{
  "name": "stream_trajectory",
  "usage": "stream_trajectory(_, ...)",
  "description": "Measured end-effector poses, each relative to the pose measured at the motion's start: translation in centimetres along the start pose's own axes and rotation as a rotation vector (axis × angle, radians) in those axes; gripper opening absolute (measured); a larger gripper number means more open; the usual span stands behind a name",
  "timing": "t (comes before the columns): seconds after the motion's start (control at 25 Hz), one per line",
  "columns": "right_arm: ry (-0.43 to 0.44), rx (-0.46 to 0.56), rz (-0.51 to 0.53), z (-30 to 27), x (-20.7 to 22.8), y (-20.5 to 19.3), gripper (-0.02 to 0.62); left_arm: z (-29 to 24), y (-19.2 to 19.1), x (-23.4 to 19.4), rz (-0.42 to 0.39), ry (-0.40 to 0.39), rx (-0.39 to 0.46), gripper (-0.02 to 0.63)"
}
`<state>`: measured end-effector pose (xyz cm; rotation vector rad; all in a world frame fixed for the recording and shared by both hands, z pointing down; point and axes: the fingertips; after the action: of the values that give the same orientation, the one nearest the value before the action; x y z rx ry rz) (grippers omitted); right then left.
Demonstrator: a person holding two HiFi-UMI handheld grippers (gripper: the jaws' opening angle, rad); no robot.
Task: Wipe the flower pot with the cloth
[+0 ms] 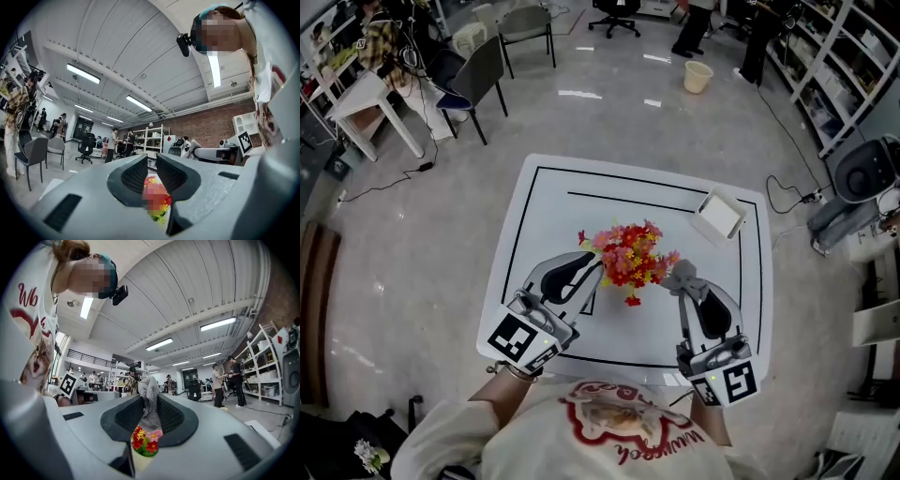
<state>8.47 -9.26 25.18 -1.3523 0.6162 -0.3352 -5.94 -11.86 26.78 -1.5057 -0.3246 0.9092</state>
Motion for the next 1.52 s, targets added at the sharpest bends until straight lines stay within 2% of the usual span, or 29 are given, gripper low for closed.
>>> stream_trajectory(0.28, -0.003, -0.036, 0.024, -1.4, 3.7, -1.5, 0.083, -1.5, 0.3, -3.1, -0.009, 0.043, 0.009, 0.063)
stream_trajectory(0.6, 0.091, -0.131, 0.047, -5.0, 8.1, -4.4, 0.083, -2.0, 0.1, -5.3, 0.012, 0.124, -0.013, 0.063)
stream_trajectory(0.88, 0.312, -0.167, 0.071, -8.8, 8.9, -9.3, 0.083, -3.0, -1.0, -8.1, 0.02, 0.18, -0.024, 0.063)
stream_trajectory(1.08, 0.476, -0.165, 0.022, -10.7, 7.8, -13.1, 0.083, -3.8, -2.2, -9.8, -0.014, 0.218, -0.077, 0.063)
stream_trajectory(1.24, 0.559, -0.214, 0.031, -12.1, 6.8, -16.2, 0.083, -4.1, -3.0, -10.7, -0.007, 0.221, -0.082, 0.063)
stream_trajectory(1.52, 0.678, -0.224, -0.04, -13.9, 4.3, -19.1, 0.081, -4.7, -3.4, -11.7, 0.004, 0.217, -0.076, 0.063)
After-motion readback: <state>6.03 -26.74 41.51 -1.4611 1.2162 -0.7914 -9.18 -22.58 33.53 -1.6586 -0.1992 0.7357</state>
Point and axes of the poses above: the fingertips, and each gripper's own axes: z backward along the fingers, x to its right, y out of its top, and after that the axes turned 14 degrees about z, right-handed
